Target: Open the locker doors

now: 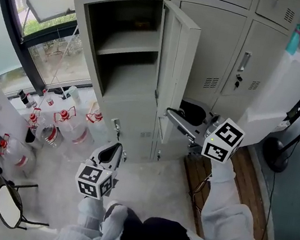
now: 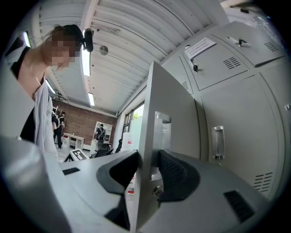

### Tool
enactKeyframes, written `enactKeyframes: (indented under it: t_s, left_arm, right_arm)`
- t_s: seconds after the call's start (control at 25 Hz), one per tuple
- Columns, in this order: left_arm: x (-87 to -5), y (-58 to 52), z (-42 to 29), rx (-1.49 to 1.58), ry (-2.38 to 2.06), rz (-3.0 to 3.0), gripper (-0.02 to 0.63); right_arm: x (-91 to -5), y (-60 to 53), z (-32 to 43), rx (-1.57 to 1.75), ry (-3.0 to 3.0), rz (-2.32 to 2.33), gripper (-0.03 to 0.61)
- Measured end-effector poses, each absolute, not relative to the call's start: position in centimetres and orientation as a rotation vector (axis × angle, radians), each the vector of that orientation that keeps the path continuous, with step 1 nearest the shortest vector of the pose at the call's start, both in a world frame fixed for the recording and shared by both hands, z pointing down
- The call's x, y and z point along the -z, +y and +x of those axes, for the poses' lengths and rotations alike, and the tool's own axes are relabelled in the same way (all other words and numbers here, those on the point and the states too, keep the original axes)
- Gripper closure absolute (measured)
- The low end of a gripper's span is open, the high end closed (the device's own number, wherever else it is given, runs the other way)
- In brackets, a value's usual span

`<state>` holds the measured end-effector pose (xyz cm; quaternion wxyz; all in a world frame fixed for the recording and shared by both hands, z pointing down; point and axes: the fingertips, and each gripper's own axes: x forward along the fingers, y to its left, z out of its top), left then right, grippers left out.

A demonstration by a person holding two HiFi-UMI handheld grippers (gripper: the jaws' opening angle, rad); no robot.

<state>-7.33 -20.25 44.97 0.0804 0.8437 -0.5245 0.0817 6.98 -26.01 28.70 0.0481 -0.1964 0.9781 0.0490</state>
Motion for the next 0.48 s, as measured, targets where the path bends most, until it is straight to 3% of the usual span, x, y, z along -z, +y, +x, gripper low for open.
enactKeyframes:
  t_s: [0.48]
  left_arm:
    - [-45.3,-18.8,-8.9,-0.265,-1.598,2.486,0.603]
  right_arm:
    - [-28.6,-26.3,8.9,-0.079,2.971,-0.424,0.449]
